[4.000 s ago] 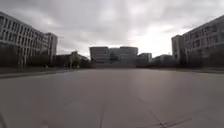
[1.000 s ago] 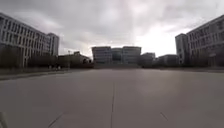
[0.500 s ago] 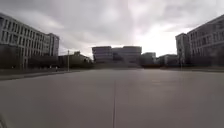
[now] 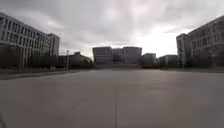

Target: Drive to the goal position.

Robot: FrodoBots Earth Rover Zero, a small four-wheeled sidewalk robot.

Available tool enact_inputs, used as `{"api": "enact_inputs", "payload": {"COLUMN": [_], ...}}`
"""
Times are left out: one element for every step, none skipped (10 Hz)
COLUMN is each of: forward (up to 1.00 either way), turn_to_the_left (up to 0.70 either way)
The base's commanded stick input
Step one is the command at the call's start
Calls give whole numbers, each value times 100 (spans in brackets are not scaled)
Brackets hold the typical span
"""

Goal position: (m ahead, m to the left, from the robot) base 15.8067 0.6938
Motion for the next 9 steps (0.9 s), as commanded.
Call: {"api": "enact_inputs", "payload": {"forward": [100, 100, 100, 100, 100, 100, 100, 100, 100], "turn_to_the_left": [12, 9, 0, 9, 5, 3, 1, 0, 0]}}
